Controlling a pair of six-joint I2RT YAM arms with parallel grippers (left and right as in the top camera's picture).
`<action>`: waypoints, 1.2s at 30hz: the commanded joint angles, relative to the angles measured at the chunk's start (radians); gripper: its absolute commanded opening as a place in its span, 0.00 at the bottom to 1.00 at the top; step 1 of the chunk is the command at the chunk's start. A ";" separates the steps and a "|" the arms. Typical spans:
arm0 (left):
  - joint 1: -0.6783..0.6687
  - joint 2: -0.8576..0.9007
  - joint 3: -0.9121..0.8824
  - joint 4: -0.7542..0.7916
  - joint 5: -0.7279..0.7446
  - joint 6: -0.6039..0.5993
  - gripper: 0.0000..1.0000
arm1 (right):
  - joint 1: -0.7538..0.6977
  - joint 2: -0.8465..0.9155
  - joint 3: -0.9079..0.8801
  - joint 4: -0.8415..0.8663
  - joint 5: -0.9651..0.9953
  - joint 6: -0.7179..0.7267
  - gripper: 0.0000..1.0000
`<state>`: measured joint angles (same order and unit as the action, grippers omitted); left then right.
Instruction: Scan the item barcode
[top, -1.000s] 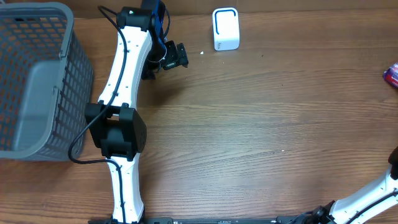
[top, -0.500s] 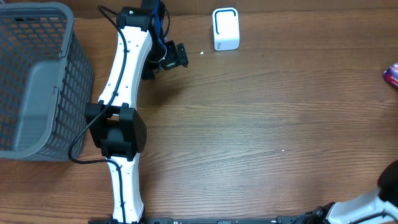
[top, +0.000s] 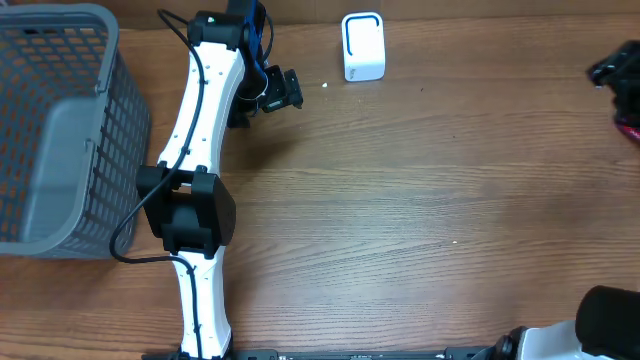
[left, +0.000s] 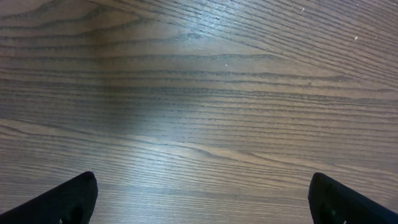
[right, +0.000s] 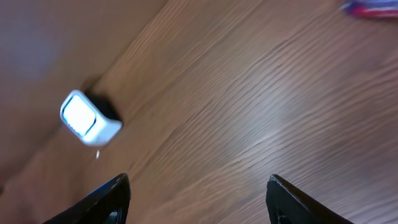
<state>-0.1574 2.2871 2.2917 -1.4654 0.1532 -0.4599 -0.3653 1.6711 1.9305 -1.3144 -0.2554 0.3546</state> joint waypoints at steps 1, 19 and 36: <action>0.000 -0.018 0.009 0.004 -0.007 0.019 1.00 | 0.077 -0.060 0.006 -0.027 -0.008 -0.056 0.71; 0.000 -0.018 0.009 0.004 -0.007 0.019 1.00 | 0.169 -0.516 -0.492 -0.082 -0.105 -0.149 0.77; 0.000 -0.018 0.009 0.004 -0.007 0.019 1.00 | 0.169 -0.827 -0.625 -0.192 -0.102 -0.150 1.00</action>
<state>-0.1574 2.2871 2.2917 -1.4624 0.1532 -0.4599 -0.2012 0.8429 1.3132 -1.5082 -0.3519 0.2096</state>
